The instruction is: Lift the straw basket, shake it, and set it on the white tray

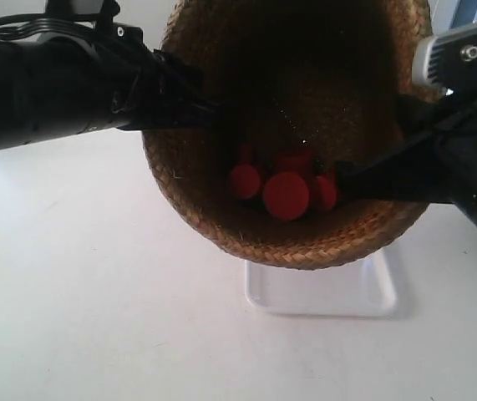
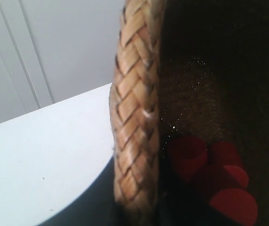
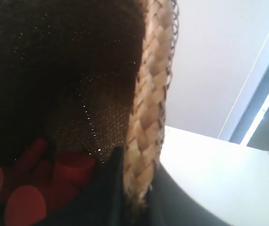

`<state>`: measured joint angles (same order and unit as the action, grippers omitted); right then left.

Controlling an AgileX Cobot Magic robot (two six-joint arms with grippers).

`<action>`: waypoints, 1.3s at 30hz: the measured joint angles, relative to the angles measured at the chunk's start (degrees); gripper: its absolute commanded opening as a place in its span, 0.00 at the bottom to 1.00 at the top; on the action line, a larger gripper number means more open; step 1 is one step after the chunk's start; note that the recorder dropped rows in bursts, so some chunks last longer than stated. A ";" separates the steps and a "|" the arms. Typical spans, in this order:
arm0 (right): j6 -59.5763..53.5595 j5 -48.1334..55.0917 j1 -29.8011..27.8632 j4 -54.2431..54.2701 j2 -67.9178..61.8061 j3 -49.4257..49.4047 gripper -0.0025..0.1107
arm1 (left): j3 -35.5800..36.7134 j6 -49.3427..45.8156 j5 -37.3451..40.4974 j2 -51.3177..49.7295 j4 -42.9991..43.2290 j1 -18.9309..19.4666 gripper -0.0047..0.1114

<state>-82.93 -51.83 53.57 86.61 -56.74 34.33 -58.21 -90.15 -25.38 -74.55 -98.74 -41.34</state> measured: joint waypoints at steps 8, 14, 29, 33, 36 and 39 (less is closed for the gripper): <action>22.49 8.96 -3.50 -15.17 0.00 -4.50 0.02 | 0.00 -0.29 -1.04 0.00 0.00 0.13 0.04; 45.37 21.75 -14.37 -36.27 0.00 -5.87 0.02 | 0.00 -0.40 -1.64 0.00 0.00 0.47 0.04; 89.31 62.52 -33.27 -83.30 0.00 3.09 0.02 | 0.00 -0.19 -1.29 -0.25 0.00 0.47 0.04; 89.31 65.61 -33.26 -83.93 0.00 3.33 0.02 | 0.00 -0.19 -1.20 -0.25 0.00 0.47 0.04; 89.31 67.51 -33.26 -83.93 0.00 3.33 0.02 | 0.00 -0.19 -0.98 -0.37 0.00 0.47 0.04; 89.31 67.97 -33.26 -83.93 0.00 3.33 0.02 | 0.00 -0.19 -0.99 -0.37 0.00 0.47 0.04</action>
<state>6.38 16.14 20.31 2.68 -56.74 37.66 -58.21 -90.34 -26.37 -74.92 -98.74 -40.87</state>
